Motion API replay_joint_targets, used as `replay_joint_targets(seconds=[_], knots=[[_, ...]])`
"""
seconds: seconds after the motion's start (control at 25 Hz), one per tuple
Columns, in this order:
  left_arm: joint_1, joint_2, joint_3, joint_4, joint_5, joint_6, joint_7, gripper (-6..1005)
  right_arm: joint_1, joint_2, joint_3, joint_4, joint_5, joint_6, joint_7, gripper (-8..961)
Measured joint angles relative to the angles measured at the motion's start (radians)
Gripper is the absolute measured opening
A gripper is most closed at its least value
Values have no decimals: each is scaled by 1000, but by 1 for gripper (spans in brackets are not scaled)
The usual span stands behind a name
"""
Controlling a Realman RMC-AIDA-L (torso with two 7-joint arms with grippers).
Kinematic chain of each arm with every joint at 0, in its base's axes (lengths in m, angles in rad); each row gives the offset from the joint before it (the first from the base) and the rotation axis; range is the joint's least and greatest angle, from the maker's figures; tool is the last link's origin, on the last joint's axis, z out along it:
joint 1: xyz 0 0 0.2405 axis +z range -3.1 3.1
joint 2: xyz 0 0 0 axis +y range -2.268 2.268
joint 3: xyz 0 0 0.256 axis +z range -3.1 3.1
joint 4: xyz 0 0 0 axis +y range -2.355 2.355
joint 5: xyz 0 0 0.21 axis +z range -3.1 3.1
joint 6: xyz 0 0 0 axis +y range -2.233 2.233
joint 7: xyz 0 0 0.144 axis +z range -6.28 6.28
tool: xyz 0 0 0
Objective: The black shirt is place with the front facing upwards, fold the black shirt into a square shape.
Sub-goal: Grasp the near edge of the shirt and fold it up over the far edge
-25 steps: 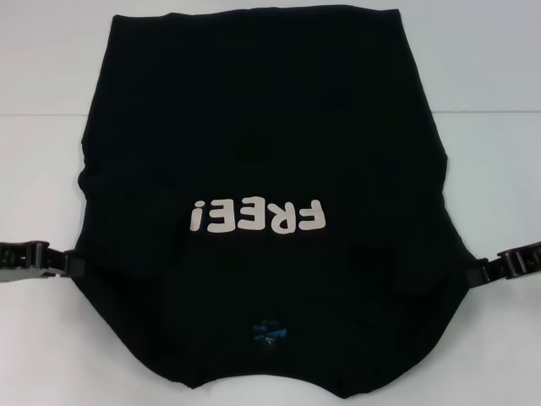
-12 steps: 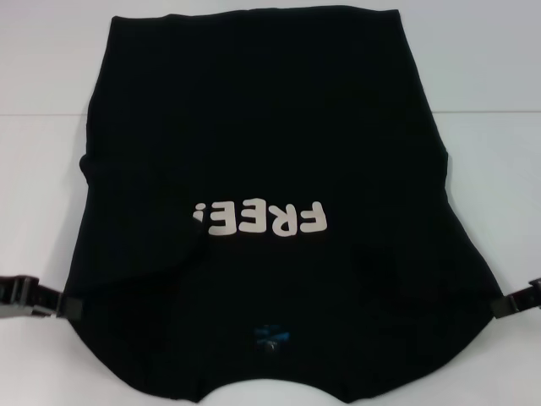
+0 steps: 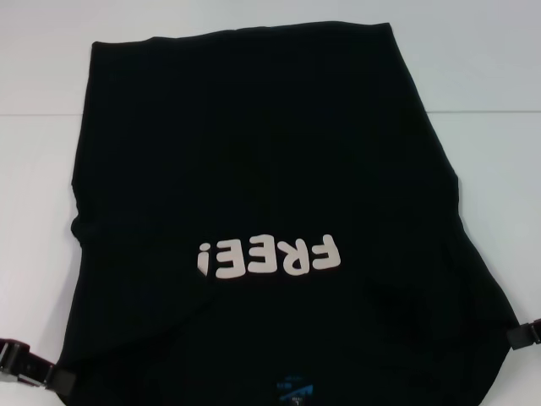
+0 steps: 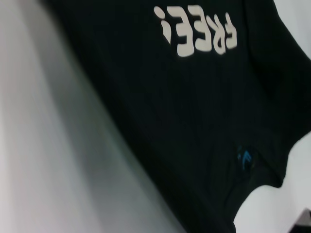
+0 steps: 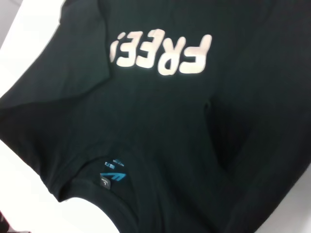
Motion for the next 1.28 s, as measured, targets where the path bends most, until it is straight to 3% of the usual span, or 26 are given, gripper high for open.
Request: replay_joint_targets(seconds=[0.2, 0.4, 0.64, 0.8, 1.08, 1.2, 1.28], knots=[[-3, 2, -12, -1, -1, 2, 7, 37, -4, -1, 16, 8, 0, 2, -8, 36], [-22, 0, -122, -1, -25, -60, 8, 38, 21, -10, 76, 74, 29, 68, -8, 36], [-60, -7, -283, -41, -115, -257, -16, 40, 35, -23, 115, 158, 222, 215, 3, 36], [-84, -15, -316, -81, -235, -402, -7, 41, 36, -25, 130, 197, 379, 327, -7, 36], [-104, -68, -318, -93, -427, -627, 56, 43, 39, -16, 133, 313, 630, 560, -104, 37], [-101, -96, -318, -99, -493, -714, 103, 44, 60, -9, 128, 380, 684, 653, -168, 37], [-99, -102, -317, -104, -509, -735, 120, 44, 76, 2, 127, 403, 691, 697, -197, 37]])
